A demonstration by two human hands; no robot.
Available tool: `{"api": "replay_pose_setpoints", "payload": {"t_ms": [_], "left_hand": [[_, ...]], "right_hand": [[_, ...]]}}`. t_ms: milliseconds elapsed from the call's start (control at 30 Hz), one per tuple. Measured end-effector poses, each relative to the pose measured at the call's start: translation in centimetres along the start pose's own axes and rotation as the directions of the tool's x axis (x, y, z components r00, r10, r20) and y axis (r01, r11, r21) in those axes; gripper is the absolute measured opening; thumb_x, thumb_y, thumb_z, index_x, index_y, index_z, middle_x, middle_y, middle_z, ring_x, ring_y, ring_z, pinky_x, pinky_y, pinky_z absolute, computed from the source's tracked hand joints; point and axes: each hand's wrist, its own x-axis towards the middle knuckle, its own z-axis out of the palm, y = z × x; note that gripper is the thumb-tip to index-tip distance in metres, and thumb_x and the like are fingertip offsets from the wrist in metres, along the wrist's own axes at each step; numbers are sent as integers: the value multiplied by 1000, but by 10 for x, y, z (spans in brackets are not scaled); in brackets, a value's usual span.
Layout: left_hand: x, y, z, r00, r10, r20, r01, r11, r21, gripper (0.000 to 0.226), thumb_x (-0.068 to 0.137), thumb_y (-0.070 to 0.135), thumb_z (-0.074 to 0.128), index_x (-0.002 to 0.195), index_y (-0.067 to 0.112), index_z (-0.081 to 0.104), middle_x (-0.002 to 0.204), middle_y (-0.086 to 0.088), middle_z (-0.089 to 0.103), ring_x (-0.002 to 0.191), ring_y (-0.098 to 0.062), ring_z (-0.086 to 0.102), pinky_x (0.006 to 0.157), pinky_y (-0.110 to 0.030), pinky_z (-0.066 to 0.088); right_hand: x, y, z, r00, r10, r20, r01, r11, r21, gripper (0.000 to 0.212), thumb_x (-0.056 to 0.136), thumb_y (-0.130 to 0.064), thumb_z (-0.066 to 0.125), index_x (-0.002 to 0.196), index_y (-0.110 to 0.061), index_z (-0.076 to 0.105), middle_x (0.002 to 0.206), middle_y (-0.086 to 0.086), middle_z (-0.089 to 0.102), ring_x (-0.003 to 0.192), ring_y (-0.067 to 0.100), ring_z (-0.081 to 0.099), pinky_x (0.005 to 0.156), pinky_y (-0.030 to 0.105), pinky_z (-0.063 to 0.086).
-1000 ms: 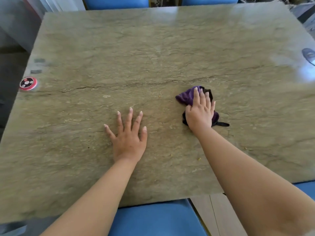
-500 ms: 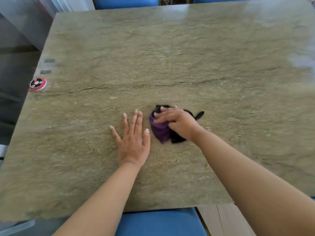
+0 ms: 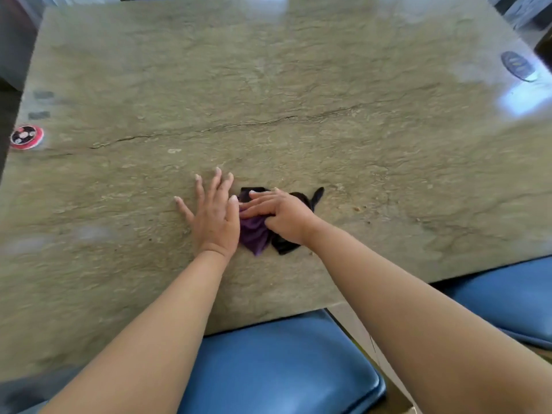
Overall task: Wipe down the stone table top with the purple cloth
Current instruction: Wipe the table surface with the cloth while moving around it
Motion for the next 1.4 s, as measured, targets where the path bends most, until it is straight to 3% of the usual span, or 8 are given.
{"api": "replay_pose_setpoints", "payload": {"t_ms": [200, 433, 633, 800, 933, 1067, 1200, 1400], "left_hand": [[-3, -8, -10, 994, 45, 104, -46, 999, 9, 50, 97, 34, 29, 146, 32, 38, 160, 10, 18, 150, -16, 0, 115, -56, -13], [-30, -23, -14, 935, 226, 273, -242, 970, 26, 64, 92, 55, 2, 151, 34, 19, 161, 13, 2, 148, -10, -11, 116, -45, -17], [-27, -22, -20, 963, 202, 181, -140, 942, -306, 58, 95, 45, 13, 143, 30, 42, 156, 14, 27, 147, -3, 7, 115, -35, -17], [-26, -12, -22, 977, 164, 137, -110, 936, -334, 51, 96, 39, 26, 140, 22, 46, 152, 4, 37, 146, -12, 19, 120, -49, -5], [-43, 8, -23, 688, 705, 174, -660, 707, -254, 51, 96, 33, 38, 145, 20, 38, 154, 1, 32, 147, -15, 19, 118, -54, 17], [-59, 12, -2, 433, 803, 411, -867, 496, -56, 51, 98, 47, 36, 148, 41, 26, 161, 10, 15, 150, -17, 3, 121, -44, 10], [-57, -1, 2, 511, 755, 410, -844, 531, 74, 47, 98, 50, 31, 144, 46, 32, 159, 13, 22, 149, -16, 10, 116, -56, 15], [-11, -2, 3, 868, 433, 245, -483, 850, 210, 48, 96, 49, 31, 142, 38, 39, 158, 4, 25, 148, -27, 18, 116, -58, 9]], "right_hand": [[-79, 5, 13, 973, -47, 226, 40, 999, 35, 48, 69, 16, 52, 96, -15, 77, 114, -7, 70, 123, -7, 44, 115, 16, 10], [-79, 22, -13, 948, 226, -224, -221, 974, 50, 60, 69, 21, 44, 104, -16, 75, 118, -6, 67, 129, 7, 46, 115, 19, 19], [-50, -26, 30, 971, -18, 240, 41, 995, -89, 50, 78, 13, 46, 106, -18, 74, 125, -6, 64, 135, 7, 38, 117, 26, 5], [-70, -17, 1, 971, 41, 235, -19, 995, -93, 50, 80, 5, 52, 111, -29, 70, 137, -18, 52, 144, 3, 16, 116, 33, -7], [-111, 8, -41, 935, 339, -102, -253, 842, 477, 40, 87, 6, 49, 101, -21, 75, 130, -19, 58, 138, -5, 25, 120, 34, 12], [-133, 35, -62, 647, 580, -494, -299, 790, 535, 42, 88, 4, 45, 97, -25, 75, 127, -14, 62, 135, -2, 35, 113, 35, 32], [-143, 73, -76, 441, 626, -642, -684, 698, 211, 44, 95, -20, 47, 138, -29, 46, 158, 4, 23, 148, 21, 3, 119, 39, 4], [-148, 101, -69, 489, 741, -459, -832, 555, 10, 69, 98, -50, 31, 151, -32, -11, 157, 1, -26, 143, 24, -27, 116, 40, -15]]}}
